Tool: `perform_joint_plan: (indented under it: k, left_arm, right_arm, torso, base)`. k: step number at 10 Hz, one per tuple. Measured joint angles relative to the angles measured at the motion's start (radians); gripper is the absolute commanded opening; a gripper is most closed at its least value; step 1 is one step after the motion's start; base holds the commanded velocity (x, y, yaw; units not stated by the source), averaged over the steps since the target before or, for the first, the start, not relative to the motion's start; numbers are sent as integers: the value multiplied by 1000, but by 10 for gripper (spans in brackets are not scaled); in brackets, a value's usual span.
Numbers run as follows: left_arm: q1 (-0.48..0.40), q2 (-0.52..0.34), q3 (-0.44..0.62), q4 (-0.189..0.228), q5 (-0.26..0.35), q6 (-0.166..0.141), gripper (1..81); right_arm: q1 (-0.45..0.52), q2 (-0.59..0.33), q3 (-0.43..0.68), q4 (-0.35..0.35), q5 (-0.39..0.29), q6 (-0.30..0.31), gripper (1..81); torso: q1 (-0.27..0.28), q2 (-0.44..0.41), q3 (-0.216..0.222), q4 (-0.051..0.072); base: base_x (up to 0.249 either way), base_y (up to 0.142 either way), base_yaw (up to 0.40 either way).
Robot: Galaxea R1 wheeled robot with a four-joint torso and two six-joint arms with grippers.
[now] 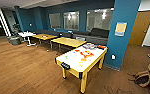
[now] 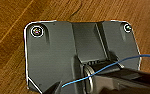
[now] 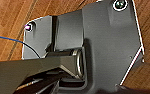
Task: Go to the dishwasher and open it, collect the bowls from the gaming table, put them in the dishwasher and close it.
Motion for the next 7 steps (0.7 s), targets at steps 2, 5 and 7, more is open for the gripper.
perform_joint_plan:
  k: [2, 5, 7]
  left_arm:
    - [15, 0, 0, 0, 5, 0, 811]
    - [14, 0, 0, 0, 4, 0, 811]
    - [14, 0, 0, 0, 3, 0, 811]
  right_arm:
    - [11, 0, 0, 0, 2, 0, 811]
    - [8, 0, 0, 0, 1, 0, 811]
    - [8, 0, 0, 0, 1, 0, 811]
  torso:
    - [0, 0, 0, 0]
    - [0, 0, 0, 0]
    - [0, 0, 0, 0]
  base:
    - [0, 0, 0]
    - [0, 0, 0]
    - [36, 0, 0]
